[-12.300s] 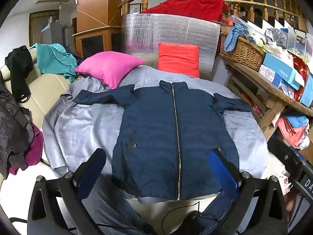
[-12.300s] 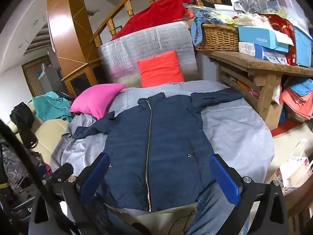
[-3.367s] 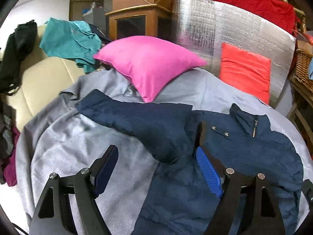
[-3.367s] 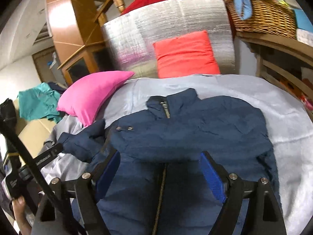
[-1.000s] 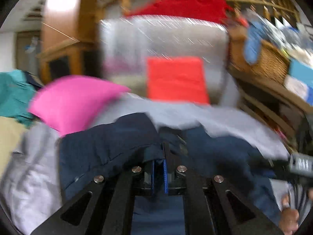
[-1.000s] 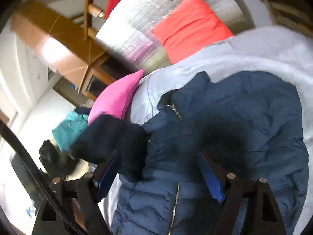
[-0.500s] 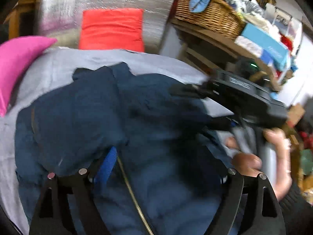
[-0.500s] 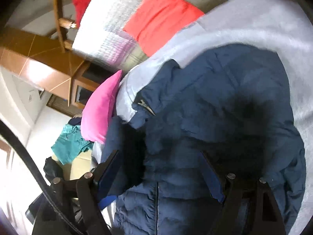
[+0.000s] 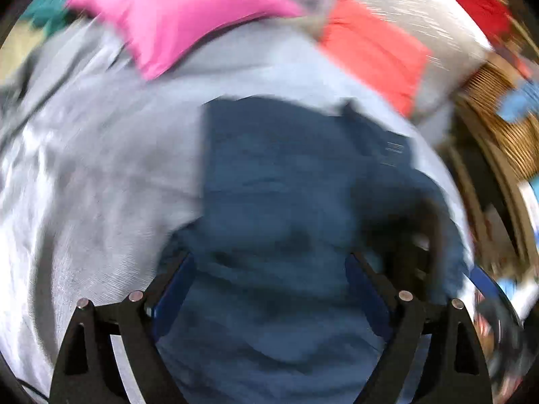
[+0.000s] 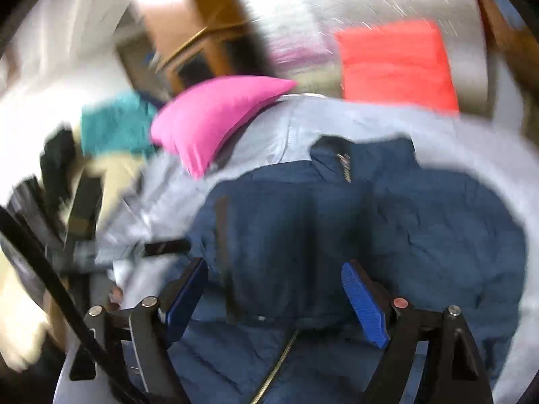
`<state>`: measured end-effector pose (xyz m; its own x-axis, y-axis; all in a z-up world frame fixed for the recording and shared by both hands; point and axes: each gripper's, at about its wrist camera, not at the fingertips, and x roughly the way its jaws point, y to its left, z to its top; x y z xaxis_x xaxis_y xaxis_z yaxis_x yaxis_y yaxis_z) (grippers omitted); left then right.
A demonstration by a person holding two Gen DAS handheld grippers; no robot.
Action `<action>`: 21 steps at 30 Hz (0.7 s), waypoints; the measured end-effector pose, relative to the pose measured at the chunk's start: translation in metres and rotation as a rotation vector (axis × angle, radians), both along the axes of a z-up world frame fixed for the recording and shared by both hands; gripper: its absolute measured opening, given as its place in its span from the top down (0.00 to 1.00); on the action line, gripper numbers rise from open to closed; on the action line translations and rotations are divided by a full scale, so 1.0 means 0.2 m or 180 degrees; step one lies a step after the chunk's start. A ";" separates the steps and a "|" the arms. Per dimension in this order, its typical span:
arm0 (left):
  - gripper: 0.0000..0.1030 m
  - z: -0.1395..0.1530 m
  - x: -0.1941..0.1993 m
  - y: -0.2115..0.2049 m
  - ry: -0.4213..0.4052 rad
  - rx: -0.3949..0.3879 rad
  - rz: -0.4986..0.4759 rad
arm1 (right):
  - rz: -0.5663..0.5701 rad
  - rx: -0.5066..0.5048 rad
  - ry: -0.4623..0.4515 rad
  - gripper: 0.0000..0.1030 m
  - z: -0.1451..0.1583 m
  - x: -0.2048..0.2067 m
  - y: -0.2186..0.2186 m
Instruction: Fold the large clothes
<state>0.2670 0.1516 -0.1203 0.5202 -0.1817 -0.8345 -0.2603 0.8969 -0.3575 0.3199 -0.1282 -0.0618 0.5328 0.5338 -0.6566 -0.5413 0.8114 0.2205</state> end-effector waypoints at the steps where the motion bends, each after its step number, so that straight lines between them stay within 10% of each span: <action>1: 0.14 -0.05 0.03 0.04 0.0116 -0.0013 0.0098 | 0.0046 -0.0223 -0.0132 0.15 -0.02 -0.04 0.09; 7: 0.29 -0.15 0.07 0.04 0.0300 0.0044 0.0224 | -0.0305 -0.1191 -0.0358 0.29 -0.22 -0.03 0.28; 9: 0.35 -0.14 0.12 -0.02 0.0294 0.0185 0.0220 | -0.0424 -0.0931 -0.0119 0.70 -0.20 0.05 0.18; 11: 0.44 -0.12 0.11 -0.04 0.0298 0.0304 0.0228 | -0.0558 -0.0557 0.0044 0.86 -0.13 0.10 0.04; 17: 0.65 -0.05 0.07 0.01 0.0241 0.0255 0.0363 | -0.0996 0.0259 0.0250 0.88 0.05 0.23 -0.41; 21: 0.66 -0.07 0.07 0.05 0.0254 0.0250 0.0330 | -0.1321 0.0697 0.0779 0.88 -0.12 0.40 -0.73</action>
